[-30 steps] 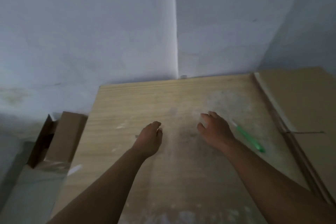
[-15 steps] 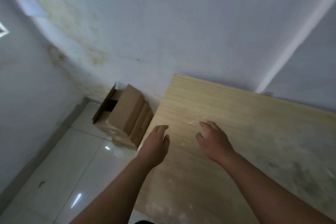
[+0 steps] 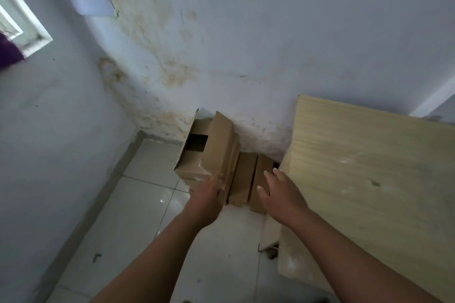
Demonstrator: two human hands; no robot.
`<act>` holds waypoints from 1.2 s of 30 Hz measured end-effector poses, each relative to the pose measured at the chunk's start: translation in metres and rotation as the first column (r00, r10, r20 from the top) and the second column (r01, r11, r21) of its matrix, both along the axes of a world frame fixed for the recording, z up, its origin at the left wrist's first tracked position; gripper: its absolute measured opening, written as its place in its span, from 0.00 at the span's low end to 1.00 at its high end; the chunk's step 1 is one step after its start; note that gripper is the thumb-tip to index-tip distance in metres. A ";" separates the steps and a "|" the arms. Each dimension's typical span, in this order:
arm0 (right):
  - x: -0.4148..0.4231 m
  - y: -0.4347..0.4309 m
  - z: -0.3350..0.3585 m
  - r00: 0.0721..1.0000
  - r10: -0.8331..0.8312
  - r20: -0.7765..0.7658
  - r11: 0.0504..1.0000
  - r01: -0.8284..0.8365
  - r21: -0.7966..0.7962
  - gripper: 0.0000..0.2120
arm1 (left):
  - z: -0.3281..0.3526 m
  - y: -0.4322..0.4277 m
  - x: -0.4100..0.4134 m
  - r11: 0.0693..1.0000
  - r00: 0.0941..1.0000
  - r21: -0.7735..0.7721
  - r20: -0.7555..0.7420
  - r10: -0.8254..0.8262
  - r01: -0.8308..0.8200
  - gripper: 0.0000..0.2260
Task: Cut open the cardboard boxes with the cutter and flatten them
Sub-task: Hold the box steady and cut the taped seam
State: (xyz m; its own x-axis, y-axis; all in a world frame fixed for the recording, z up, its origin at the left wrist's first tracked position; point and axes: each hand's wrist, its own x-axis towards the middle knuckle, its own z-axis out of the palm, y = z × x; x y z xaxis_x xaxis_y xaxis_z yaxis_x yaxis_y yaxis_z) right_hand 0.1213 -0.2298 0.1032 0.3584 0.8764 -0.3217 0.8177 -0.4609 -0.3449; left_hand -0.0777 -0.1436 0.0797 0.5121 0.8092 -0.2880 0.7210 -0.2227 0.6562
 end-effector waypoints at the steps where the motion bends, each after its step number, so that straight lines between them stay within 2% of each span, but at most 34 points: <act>1: -0.012 0.003 -0.004 1.000 -0.014 -0.001 1.000 0.014 -0.020 0.29 | -0.002 0.007 -0.012 1.000 1.000 -0.003 -0.012 -0.027 0.027 0.18; 6: -0.037 0.019 -0.024 0.992 -0.128 -0.019 0.986 0.125 -0.106 0.30 | -0.016 0.037 -0.033 0.986 0.985 -0.040 -0.062 -0.164 0.161 0.18; 12: -0.034 0.038 -0.064 0.972 -0.230 -0.047 0.963 0.220 -0.154 0.27 | -0.054 0.064 -0.013 0.976 0.973 -0.059 -0.090 -0.213 0.208 0.19; 17: -0.029 0.051 -0.123 0.928 -0.357 -0.106 0.919 0.328 -0.218 0.27 | -0.108 0.074 0.002 0.958 0.948 -0.103 -0.147 -0.281 0.268 0.21; 23: -0.041 0.065 -0.227 0.870 -0.472 -0.144 0.853 0.409 -0.324 0.30 | -0.214 0.093 0.012 0.906 0.893 -0.221 -0.197 -0.404 0.361 0.22; 29: -0.045 0.069 -0.352 0.834 -0.548 -0.068 0.805 0.504 -0.313 0.30 | -0.338 0.118 0.030 0.844 0.841 -0.274 -0.167 -0.515 0.462 0.23; 33: -0.043 0.068 -0.448 0.791 -0.610 -0.042 0.764 0.573 -0.298 0.30 | -0.425 0.118 0.036 0.845 0.841 -0.248 -0.156 -0.518 0.474 0.25; 36: -0.029 0.069 -0.516 0.792 -0.611 0.006 0.768 0.594 -0.238 0.31 | -0.485 0.110 0.039 0.832 0.833 -0.258 -0.140 -0.535 0.491 0.27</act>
